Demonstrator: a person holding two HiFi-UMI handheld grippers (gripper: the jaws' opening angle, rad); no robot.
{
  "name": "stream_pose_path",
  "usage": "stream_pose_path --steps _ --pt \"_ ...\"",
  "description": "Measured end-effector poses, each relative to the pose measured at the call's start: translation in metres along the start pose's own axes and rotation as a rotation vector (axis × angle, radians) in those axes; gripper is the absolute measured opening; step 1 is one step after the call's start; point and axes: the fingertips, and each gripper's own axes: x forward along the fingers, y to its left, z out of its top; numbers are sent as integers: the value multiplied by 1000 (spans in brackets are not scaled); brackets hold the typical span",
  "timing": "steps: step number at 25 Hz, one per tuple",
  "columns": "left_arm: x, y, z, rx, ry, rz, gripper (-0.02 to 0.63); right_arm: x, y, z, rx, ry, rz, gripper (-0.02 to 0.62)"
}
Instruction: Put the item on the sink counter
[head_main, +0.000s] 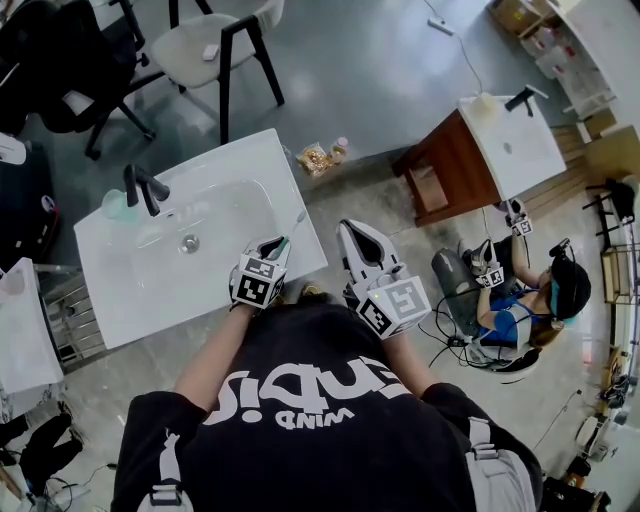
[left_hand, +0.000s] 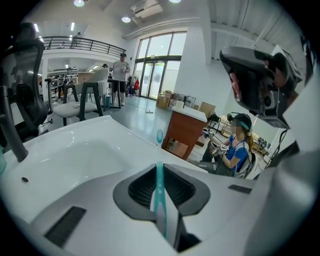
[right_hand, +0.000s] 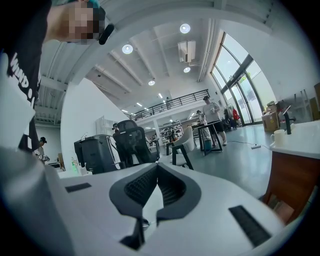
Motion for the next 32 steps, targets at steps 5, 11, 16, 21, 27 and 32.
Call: stream_pose_path --steps 5,11,16,21,27,32 --pt "8 2 -4 11 39 3 58 1 0 1 -1 0 0 18" --pt "14 2 -13 22 82 -4 58 -1 -2 1 -4 1 -5 18" --pt "17 1 -15 26 90 -7 58 -1 -5 0 -5 2 -7 18" --pt "19 1 -15 42 93 -6 58 -1 -4 1 -5 2 -2 18" --pt "22 2 -21 49 117 -2 58 -2 -6 1 -6 2 -5 18" --pt "21 0 -21 45 125 -12 58 -4 -9 1 -7 1 -10 18"
